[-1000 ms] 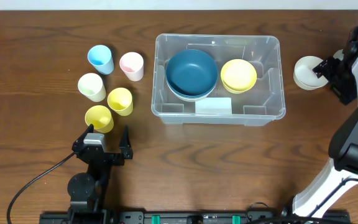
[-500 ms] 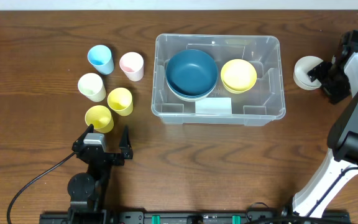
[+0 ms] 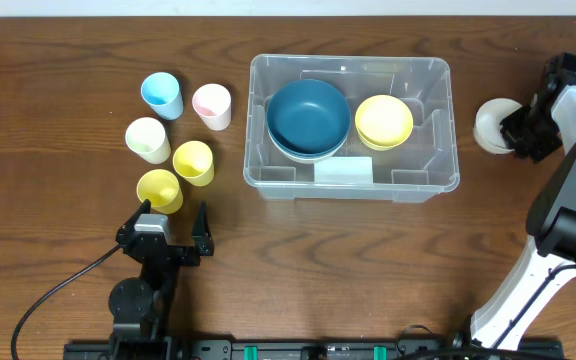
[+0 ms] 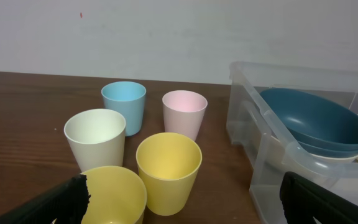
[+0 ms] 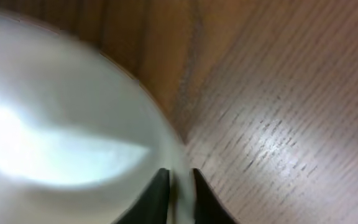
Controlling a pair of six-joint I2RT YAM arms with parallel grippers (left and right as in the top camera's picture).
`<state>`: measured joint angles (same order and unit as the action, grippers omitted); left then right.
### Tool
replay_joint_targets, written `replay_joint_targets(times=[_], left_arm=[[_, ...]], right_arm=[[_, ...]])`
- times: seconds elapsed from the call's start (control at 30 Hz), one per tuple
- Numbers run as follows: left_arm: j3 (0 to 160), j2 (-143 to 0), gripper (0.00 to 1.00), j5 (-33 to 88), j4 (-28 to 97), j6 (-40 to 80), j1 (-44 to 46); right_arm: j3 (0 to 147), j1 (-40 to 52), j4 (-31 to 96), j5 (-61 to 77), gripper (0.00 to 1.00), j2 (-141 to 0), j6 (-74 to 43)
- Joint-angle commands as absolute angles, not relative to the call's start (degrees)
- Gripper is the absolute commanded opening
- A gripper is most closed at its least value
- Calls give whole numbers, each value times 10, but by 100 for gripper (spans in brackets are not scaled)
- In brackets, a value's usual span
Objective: Pack container
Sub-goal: 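Move the right gripper right and grasp the white bowl, then carry the white bowl left and lower it onto the yellow bowl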
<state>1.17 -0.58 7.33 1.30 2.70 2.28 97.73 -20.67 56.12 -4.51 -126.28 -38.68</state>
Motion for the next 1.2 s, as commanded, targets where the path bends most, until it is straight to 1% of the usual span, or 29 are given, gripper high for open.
replay_joint_targets(times=[0.0, 0.23, 0.43, 0.57, 0.7, 0.8, 0.9, 1.0, 1.17], left_arm=[[2, -2, 98, 84, 33, 18, 20], [2, -2, 98, 84, 33, 18, 20], [2, -2, 98, 84, 33, 18, 20], [2, -2, 98, 84, 33, 18, 20], [2, -2, 98, 84, 33, 18, 20], [2, -2, 98, 84, 33, 18, 20], [2, -2, 98, 84, 33, 18, 20], [2, -2, 98, 84, 33, 18, 20], [2, -2, 98, 84, 33, 18, 20]], right_arm=[[974, -219, 576, -51, 2, -1267, -390], [985, -247, 617, -51, 1, -1219, -381], [1077, -265, 667, 3, 1, -1103, -361], [1120, -249, 672, 18, 1, -1018, -359], [1126, -196, 671, 44, 1, -940, -351], [1125, -127, 680, 59, 1, -917, -319], [1115, -53, 690, 16, 1, -922, -312], [1080, 12, 669, -33, 1, -940, -317], [1027, 56, 625, -36, 1, -992, -328]])
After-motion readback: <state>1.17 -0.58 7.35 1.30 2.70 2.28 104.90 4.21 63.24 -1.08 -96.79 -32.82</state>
